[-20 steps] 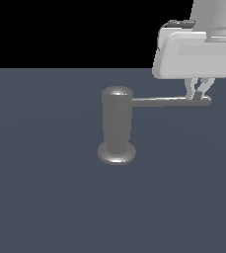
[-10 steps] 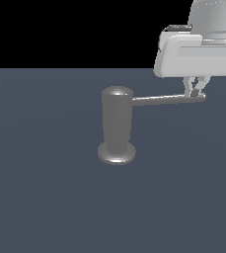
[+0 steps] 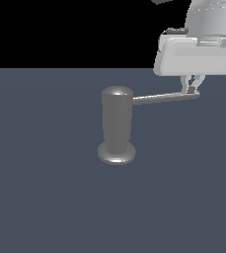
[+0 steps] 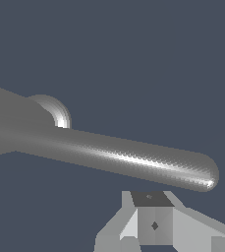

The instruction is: Turn on the faucet by rotating a designated handle.

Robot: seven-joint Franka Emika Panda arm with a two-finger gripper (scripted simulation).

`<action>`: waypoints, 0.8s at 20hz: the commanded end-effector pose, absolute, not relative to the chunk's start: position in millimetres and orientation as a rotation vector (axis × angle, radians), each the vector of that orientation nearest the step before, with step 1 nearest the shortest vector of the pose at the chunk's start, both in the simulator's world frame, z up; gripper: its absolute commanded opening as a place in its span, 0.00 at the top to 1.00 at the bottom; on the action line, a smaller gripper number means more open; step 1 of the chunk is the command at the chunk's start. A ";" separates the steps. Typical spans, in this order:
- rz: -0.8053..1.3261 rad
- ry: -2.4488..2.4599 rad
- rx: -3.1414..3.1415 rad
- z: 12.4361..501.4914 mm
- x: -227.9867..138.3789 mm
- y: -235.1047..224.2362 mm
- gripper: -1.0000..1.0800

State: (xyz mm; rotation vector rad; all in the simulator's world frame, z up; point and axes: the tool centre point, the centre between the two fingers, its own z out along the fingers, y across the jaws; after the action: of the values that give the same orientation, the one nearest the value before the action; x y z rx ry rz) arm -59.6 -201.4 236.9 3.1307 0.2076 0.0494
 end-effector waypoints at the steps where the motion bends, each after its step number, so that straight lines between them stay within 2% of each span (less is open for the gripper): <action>1: 0.007 0.161 3.136 222.4 -63.7 -220.1 1.00; 7: 0.001 0.157 3.137 220.8 -51.8 -228.7 1.00; 8: 0.046 0.216 3.134 236.4 -41.3 -207.3 1.00; 16: 0.038 0.205 3.135 233.9 -14.4 -202.0 1.00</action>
State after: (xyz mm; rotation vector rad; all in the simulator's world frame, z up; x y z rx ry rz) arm -23.3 -209.7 237.1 3.1355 0.1874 0.0409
